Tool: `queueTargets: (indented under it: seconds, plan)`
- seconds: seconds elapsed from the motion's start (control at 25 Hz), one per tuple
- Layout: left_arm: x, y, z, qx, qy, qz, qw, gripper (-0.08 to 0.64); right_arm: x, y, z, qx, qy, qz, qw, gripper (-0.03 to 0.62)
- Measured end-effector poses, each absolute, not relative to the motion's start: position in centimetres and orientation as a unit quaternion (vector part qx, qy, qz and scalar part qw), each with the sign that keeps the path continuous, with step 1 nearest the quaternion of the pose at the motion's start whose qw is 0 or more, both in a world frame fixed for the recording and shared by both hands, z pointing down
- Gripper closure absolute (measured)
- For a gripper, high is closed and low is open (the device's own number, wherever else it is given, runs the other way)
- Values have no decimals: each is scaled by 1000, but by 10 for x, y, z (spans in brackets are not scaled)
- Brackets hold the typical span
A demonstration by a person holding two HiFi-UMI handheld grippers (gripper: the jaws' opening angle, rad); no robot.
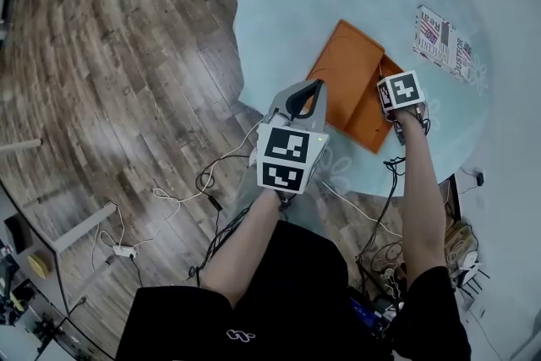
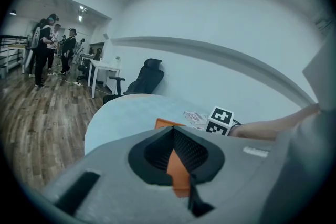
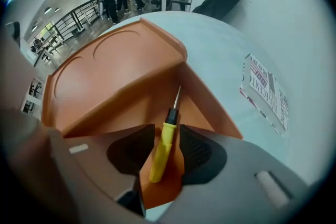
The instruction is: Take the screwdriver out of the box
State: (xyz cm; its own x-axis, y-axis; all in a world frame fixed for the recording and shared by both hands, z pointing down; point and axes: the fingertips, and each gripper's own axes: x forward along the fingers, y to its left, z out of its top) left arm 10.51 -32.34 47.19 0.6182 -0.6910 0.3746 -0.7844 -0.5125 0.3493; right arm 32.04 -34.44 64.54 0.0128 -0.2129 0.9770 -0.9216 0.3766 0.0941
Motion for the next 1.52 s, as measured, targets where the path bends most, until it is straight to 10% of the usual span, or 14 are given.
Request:
queueTargets:
  seconds: [0.36,0.72,1.24,1.52]
  plan:
    - [79,-324,456,862,-442,86,234,557,319,-341,656,449,-600,361,556,477]
    - [88,-317,440,872,-430,85,217,557,326,-332,586,552,-658,416,299,508]
    - [189,-296,357,923,-344,15,170,557,371,-241,322,667,-705,206,-122,508]
    - [275,-273,286,957,-271,-23,104,557,405,-186,263,709,-696,70,-94,508]
